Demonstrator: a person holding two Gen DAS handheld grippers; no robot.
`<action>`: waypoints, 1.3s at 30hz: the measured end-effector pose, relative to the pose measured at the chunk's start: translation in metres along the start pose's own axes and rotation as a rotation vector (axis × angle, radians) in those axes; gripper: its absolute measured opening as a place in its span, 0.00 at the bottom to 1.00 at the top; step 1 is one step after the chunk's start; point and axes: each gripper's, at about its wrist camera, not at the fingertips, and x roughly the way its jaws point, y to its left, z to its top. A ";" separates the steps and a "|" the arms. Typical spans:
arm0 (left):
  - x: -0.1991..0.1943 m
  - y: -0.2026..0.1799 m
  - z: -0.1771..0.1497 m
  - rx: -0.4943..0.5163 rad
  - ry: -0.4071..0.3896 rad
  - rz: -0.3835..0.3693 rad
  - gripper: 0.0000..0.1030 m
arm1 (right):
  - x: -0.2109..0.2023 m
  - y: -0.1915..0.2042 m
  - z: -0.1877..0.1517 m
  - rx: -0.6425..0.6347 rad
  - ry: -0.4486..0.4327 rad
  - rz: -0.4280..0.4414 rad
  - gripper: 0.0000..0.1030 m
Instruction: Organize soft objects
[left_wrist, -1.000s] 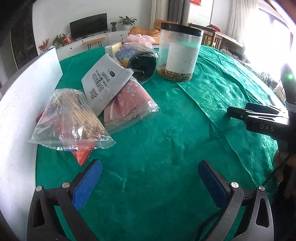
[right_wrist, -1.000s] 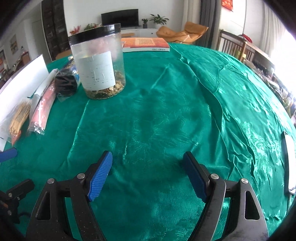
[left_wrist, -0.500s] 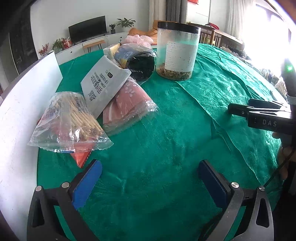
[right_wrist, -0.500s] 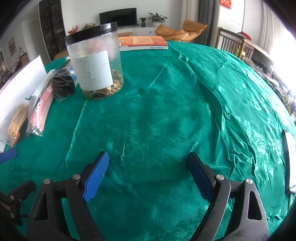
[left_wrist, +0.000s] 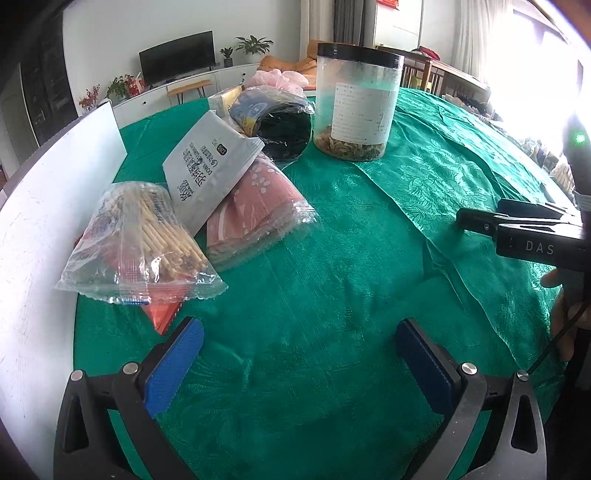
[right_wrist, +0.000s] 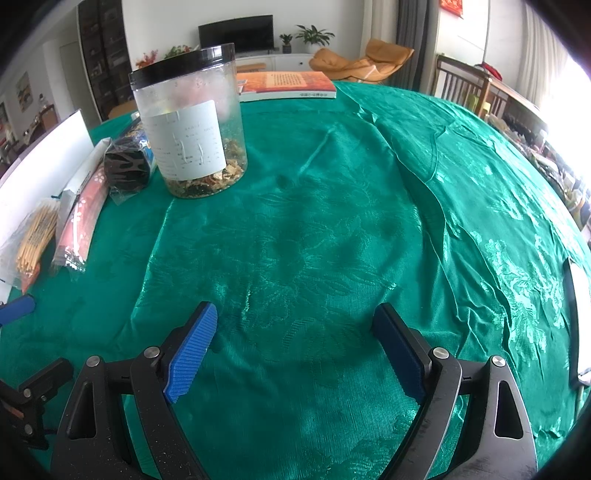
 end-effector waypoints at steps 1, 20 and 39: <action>0.000 0.000 0.000 0.000 0.000 0.001 1.00 | 0.000 0.000 0.000 0.000 0.000 0.000 0.87; -0.001 0.002 0.000 -0.007 -0.006 -0.013 1.00 | 0.001 -0.001 0.000 0.001 0.003 0.000 0.88; -0.004 0.009 0.000 -0.048 -0.032 -0.057 1.00 | 0.001 -0.001 0.000 0.000 0.003 0.001 0.88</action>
